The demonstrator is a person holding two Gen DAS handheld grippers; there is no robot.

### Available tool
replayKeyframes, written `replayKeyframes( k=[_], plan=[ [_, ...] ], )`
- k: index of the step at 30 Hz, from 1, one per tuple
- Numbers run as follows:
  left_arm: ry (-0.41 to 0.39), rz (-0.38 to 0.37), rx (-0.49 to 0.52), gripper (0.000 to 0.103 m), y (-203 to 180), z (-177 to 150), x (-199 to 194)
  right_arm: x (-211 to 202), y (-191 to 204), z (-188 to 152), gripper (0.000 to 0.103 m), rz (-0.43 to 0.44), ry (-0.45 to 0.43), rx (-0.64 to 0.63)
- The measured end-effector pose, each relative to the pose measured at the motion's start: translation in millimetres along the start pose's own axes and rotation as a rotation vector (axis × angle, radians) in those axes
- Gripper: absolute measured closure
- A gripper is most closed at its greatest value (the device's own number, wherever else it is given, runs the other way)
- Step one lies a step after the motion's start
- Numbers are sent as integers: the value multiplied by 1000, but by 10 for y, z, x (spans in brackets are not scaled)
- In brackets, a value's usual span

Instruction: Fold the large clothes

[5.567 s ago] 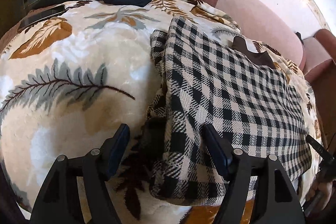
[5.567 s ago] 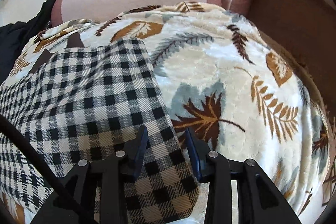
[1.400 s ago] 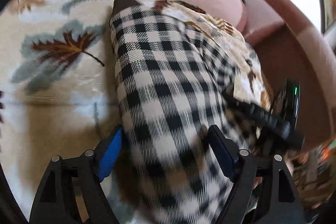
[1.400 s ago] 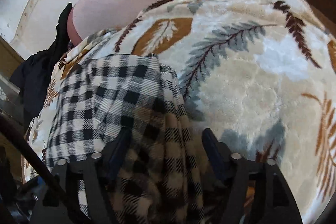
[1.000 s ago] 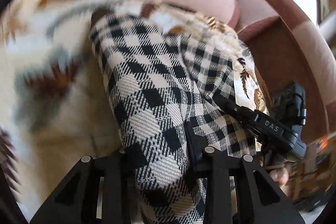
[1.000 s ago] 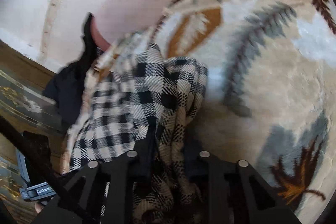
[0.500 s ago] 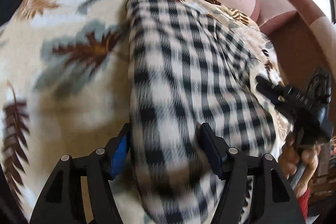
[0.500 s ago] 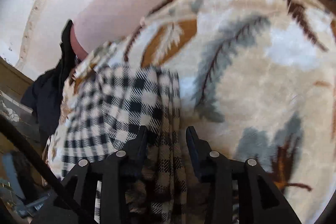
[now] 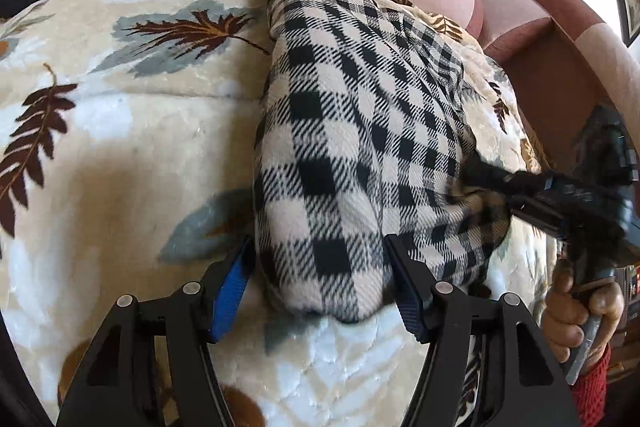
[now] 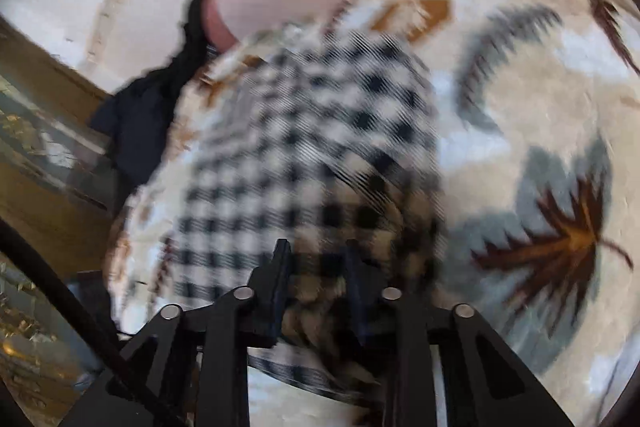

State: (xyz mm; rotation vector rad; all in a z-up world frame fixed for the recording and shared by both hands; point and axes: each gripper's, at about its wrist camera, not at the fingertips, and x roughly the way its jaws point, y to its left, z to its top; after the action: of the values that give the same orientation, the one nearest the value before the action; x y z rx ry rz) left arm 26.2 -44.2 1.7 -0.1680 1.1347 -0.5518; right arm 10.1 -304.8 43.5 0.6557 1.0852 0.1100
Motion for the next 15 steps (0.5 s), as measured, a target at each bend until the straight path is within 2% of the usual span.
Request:
replayKeyframes(
  k=[3, 6, 8, 9, 10, 12, 15],
  plan=[
    [3, -6, -8, 38, 33, -68, -94, -16, -105, -93, 86, -40, 24, 39],
    [-3, 3, 26, 38, -31, -141, -220, -117, -19, -189, 86, -135, 6, -9],
    [-27, 33, 74, 38, -56, -244, -371, -232, 102, -265, 83, -190, -44, -46],
    [-40, 47, 94, 38, -57, -285, -428, -320, 195, -295, 80, -203, -95, -74],
    [-60, 69, 118, 38, -59, -335, -500, -396, 283, -314, 80, -184, -138, -99],
    [-104, 121, 150, 38, -16, -441, -616, -499, 457, -326, 80, -81, -194, -131],
    [-182, 217, 134, 37, 109, -512, -736, -412, 726, -316, 80, 77, -195, -165]
  ],
)
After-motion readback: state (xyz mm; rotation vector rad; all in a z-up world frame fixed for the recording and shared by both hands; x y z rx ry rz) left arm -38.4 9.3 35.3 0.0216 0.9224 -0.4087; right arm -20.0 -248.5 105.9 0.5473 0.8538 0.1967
